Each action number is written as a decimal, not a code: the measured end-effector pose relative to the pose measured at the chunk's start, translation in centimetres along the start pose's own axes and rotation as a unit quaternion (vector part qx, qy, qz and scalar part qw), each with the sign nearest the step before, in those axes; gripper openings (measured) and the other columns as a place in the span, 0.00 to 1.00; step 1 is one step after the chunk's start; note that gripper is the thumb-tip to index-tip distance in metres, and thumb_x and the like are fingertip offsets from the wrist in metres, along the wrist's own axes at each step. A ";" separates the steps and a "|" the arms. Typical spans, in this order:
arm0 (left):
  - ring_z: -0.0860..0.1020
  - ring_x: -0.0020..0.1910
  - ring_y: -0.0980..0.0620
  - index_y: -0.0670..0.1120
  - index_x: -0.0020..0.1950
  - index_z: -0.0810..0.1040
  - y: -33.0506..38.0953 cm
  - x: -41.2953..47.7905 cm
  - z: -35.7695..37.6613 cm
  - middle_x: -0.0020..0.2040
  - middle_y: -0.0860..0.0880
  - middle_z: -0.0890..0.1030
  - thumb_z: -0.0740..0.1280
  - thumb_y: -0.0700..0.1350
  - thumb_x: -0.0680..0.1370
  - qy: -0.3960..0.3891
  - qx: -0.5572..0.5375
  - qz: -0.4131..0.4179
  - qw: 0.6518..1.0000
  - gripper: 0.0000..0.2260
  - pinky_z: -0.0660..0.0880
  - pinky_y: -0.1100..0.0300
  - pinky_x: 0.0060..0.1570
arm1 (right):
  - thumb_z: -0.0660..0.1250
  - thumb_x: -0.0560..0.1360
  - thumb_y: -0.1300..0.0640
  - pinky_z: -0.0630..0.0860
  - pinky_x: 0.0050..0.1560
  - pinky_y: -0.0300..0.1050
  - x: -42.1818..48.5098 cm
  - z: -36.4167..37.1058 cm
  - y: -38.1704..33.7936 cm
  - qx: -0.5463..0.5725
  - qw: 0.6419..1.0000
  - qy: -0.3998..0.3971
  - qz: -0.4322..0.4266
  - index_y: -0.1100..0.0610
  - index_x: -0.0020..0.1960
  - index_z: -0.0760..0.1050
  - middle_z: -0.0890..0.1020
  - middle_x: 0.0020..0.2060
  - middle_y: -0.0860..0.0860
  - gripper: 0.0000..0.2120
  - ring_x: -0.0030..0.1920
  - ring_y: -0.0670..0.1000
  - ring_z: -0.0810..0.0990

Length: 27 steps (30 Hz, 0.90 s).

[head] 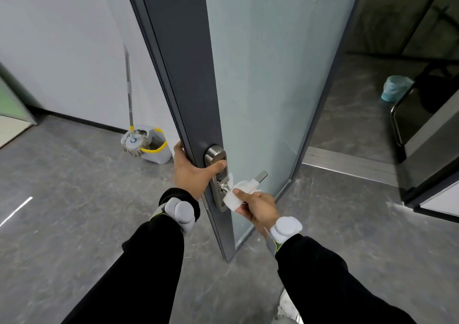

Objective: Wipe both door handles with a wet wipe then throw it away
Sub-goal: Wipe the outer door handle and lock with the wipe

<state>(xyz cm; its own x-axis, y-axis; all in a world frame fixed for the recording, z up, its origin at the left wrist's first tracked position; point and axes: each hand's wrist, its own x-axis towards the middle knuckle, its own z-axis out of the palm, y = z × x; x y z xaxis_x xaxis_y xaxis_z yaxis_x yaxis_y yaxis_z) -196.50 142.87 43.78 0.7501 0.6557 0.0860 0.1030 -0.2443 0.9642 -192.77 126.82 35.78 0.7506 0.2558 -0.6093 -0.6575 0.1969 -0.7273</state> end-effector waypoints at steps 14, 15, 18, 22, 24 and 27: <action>0.79 0.58 0.54 0.54 0.67 0.64 0.3 0.3 -0.3 0.61 0.54 0.77 0.83 0.55 0.54 -0.013 0.004 0.002 1.000 0.46 0.77 0.48 0.61 | 0.75 0.68 0.68 0.84 0.40 0.48 -2.3 4.2 1.6 0.032 0.999 0.007 -0.004 0.63 0.43 0.82 0.84 0.37 0.57 0.05 0.37 0.54 0.84; 0.79 0.57 0.55 0.54 0.67 0.64 0.3 0.4 -0.3 0.60 0.54 0.78 0.83 0.54 0.55 -0.016 0.002 0.002 1.000 0.46 0.77 0.49 0.61 | 0.76 0.68 0.68 0.84 0.43 0.50 -2.0 4.1 1.6 0.029 1.000 0.002 0.001 0.62 0.43 0.82 0.85 0.38 0.57 0.05 0.38 0.54 0.85; 0.80 0.56 0.58 0.53 0.67 0.64 0.4 0.2 -0.4 0.58 0.57 0.79 0.83 0.52 0.55 -0.024 -0.002 0.004 1.000 0.45 0.77 0.51 0.60 | 0.79 0.65 0.64 0.82 0.51 0.55 -1.4 3.5 1.2 0.000 0.999 -0.033 0.013 0.59 0.46 0.83 0.86 0.45 0.57 0.11 0.45 0.54 0.86; 0.80 0.56 0.59 0.53 0.68 0.64 0.2 0.2 -0.3 0.58 0.57 0.79 0.83 0.50 0.56 -0.024 -0.015 -0.004 1.000 0.45 0.78 0.50 0.60 | 0.81 0.64 0.58 0.84 0.42 0.47 -0.6 2.6 0.4 -0.029 0.998 -0.035 0.047 0.60 0.51 0.82 0.86 0.43 0.56 0.17 0.42 0.54 0.84; 0.80 0.57 0.58 0.56 0.67 0.64 0.2 0.1 -0.3 0.59 0.59 0.79 0.83 0.52 0.56 -0.020 -0.008 -0.009 1.000 0.45 0.77 0.49 0.61 | 0.81 0.65 0.58 0.83 0.37 0.43 -0.6 2.4 0.0 -0.036 0.997 -0.038 0.051 0.60 0.51 0.82 0.86 0.40 0.56 0.18 0.38 0.52 0.82; 0.79 0.58 0.57 0.57 0.68 0.64 0.6 0.0 -0.1 0.61 0.58 0.78 0.83 0.52 0.56 -0.015 0.004 -0.009 1.000 0.45 0.75 0.52 0.61 | 0.80 0.66 0.60 0.83 0.38 0.44 -0.2 1.6 -1.4 -0.036 0.998 -0.030 0.045 0.62 0.49 0.82 0.85 0.39 0.56 0.14 0.36 0.52 0.82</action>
<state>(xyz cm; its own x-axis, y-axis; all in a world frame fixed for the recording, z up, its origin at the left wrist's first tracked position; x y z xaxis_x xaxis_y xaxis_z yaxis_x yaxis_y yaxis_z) -196.43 142.78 44.41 0.7677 0.6378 0.0618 0.1206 -0.2385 0.9636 -192.09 127.98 37.39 0.6818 0.3252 -0.6553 -0.7143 0.1030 -0.6922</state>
